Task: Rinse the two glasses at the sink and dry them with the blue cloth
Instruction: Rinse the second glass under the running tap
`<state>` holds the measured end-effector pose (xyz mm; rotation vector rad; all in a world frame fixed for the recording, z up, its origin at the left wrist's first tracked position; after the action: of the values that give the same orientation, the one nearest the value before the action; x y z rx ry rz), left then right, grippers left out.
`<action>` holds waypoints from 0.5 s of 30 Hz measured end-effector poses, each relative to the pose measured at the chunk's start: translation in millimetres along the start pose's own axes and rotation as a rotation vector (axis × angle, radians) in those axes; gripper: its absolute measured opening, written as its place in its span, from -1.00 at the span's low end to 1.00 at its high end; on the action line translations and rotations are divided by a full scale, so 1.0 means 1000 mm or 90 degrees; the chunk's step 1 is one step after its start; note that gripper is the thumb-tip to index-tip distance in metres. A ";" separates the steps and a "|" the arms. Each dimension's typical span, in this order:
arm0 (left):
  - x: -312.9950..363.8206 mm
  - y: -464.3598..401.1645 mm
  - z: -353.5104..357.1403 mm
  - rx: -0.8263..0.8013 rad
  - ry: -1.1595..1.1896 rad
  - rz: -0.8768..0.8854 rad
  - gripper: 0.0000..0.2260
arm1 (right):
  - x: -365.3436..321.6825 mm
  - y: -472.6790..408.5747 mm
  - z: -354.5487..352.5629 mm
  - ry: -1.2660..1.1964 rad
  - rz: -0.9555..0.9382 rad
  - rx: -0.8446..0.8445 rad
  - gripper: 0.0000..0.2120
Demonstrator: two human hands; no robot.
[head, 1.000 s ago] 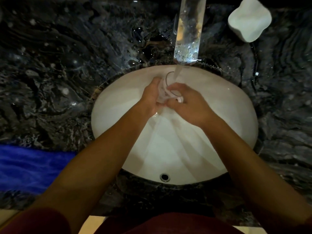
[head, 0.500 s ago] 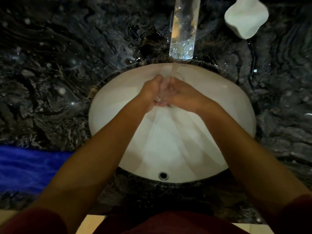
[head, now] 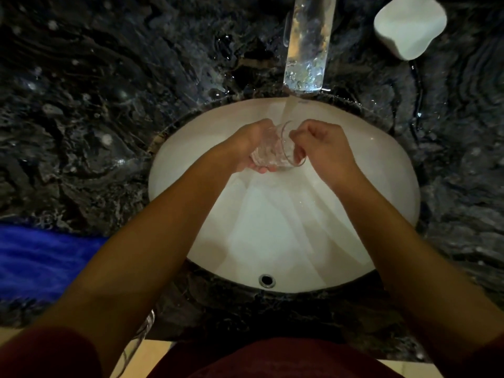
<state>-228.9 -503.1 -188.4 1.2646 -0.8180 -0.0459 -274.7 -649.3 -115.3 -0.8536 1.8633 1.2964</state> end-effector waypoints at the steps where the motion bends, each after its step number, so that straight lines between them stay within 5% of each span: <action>1: 0.000 -0.002 0.001 0.003 -0.007 -0.006 -0.72 | 0.000 0.000 -0.010 0.060 -0.036 0.077 -0.81; 3: 0.001 -0.005 -0.002 0.021 -0.008 -0.012 -0.71 | 0.003 0.000 -0.017 0.106 -0.053 0.142 -0.89; 6: 0.003 -0.005 0.000 -0.007 0.011 -0.011 -0.71 | 0.017 -0.015 -0.001 0.214 0.026 0.030 -0.70; 8: 0.006 -0.001 0.006 -0.029 -0.029 -0.001 -0.69 | 0.009 -0.023 0.008 0.310 0.004 0.011 -0.77; 12: 0.025 -0.002 -0.002 0.035 -0.101 0.045 -0.65 | -0.015 -0.031 0.018 0.449 -0.039 0.107 -0.63; 15: 0.038 -0.003 -0.009 0.095 -0.104 0.090 -0.66 | -0.005 -0.035 0.015 0.383 0.045 0.161 -0.71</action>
<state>-195.4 -514.3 -171.9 1.3526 -1.0670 0.0265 -240.2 -644.3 -131.7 -1.1278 2.4765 0.8632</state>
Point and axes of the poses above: each hand's wrist, its own y-axis away from the middle knuckle, its own z-axis out of the palm, x = y × z, the point moved 8 cm from there along -y, towards the middle knuckle, and after that the axes turned 3 degrees about z, right-handed, at the moved point
